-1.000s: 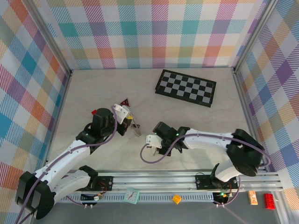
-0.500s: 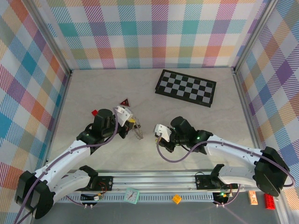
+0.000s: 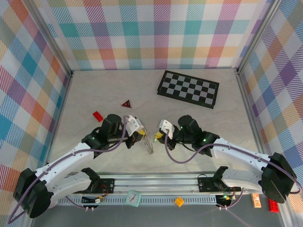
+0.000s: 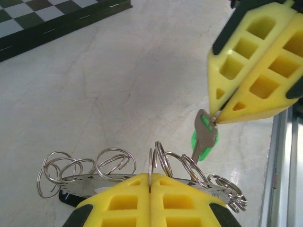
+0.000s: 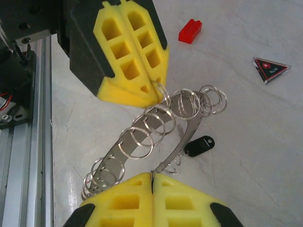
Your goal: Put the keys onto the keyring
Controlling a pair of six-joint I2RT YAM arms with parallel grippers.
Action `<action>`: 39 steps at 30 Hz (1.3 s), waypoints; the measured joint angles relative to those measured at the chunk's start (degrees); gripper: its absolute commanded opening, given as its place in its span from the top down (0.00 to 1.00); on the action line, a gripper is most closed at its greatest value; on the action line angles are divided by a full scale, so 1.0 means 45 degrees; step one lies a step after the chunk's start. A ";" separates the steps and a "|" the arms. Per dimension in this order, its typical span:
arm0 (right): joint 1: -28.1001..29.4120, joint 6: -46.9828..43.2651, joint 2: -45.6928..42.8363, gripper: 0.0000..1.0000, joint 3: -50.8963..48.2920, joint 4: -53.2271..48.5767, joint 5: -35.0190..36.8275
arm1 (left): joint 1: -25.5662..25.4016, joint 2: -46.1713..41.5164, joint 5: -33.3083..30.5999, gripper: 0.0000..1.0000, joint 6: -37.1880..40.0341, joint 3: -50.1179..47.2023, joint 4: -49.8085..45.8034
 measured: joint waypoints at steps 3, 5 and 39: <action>0.0000 -0.0199 0.0000 1.00 0.0000 -0.0005 0.0058 | -0.0257 0.0000 0.0044 1.00 0.0262 -0.0019 0.0000; 0.0000 -0.0515 -0.0019 1.00 0.0000 -0.0015 0.0214 | -0.0437 0.0000 0.0044 1.00 0.0413 -0.0058 0.0000; 0.0000 -0.2875 0.0661 1.00 0.0874 -0.1054 -0.2074 | -0.0996 0.0228 0.0855 1.00 0.1326 -0.0092 -0.0364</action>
